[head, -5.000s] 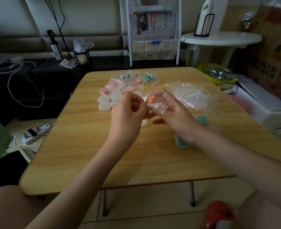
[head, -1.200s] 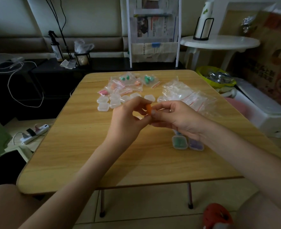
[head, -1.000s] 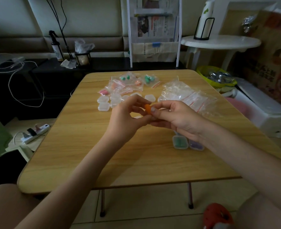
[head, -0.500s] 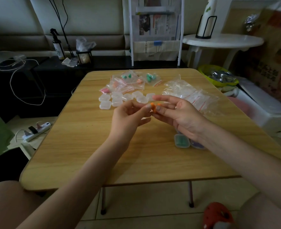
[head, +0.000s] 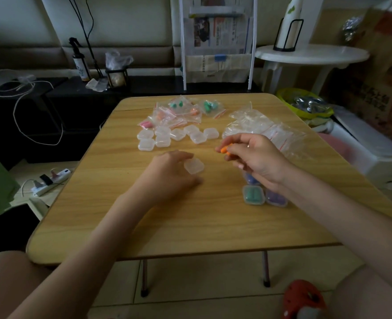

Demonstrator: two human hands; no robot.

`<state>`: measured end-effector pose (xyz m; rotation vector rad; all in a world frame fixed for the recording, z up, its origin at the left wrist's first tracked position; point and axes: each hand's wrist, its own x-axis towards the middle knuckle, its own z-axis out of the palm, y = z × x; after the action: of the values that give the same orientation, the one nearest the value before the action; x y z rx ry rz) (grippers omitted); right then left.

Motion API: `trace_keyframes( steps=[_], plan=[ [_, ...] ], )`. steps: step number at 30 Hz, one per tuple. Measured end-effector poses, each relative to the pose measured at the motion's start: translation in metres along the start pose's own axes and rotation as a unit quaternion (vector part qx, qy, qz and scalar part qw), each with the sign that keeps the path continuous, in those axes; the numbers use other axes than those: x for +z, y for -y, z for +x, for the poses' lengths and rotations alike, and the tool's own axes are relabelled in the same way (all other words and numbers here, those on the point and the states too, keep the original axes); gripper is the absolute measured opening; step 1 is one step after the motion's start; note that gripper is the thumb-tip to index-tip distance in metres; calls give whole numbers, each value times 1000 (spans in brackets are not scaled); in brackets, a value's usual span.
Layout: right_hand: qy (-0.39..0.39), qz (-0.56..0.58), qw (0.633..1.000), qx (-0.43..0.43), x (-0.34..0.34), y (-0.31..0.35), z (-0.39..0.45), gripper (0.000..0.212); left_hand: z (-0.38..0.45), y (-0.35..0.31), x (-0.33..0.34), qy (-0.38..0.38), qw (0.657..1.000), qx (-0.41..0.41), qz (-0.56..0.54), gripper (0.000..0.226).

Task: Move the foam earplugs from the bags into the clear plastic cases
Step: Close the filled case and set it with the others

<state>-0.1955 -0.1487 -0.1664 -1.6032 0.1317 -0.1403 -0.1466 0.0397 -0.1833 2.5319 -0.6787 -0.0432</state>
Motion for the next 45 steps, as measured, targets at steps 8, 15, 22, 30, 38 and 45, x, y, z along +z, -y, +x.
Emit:
trace_keyframes(
  steps=[8,15,22,30,38,45],
  plan=[
    [-3,-146,989,2,4,3,-3,37,-1,-6,9,-145,981,120,-55,43],
    [24,-343,936,-71,11,-2,-7,46,-8,-21,13,-168,967,188,-23,54],
    [35,-340,936,-85,9,-2,-6,40,-7,-20,12,-202,956,212,-14,43],
    [51,-291,950,-99,8,2,-4,34,-5,-20,9,-152,949,193,-198,34],
    [75,-197,975,-65,5,2,-1,30,-5,-22,-4,-87,867,28,-490,30],
    [40,-354,893,-274,-1,4,-3,34,-1,-19,-1,64,725,-83,-681,36]
  ],
)
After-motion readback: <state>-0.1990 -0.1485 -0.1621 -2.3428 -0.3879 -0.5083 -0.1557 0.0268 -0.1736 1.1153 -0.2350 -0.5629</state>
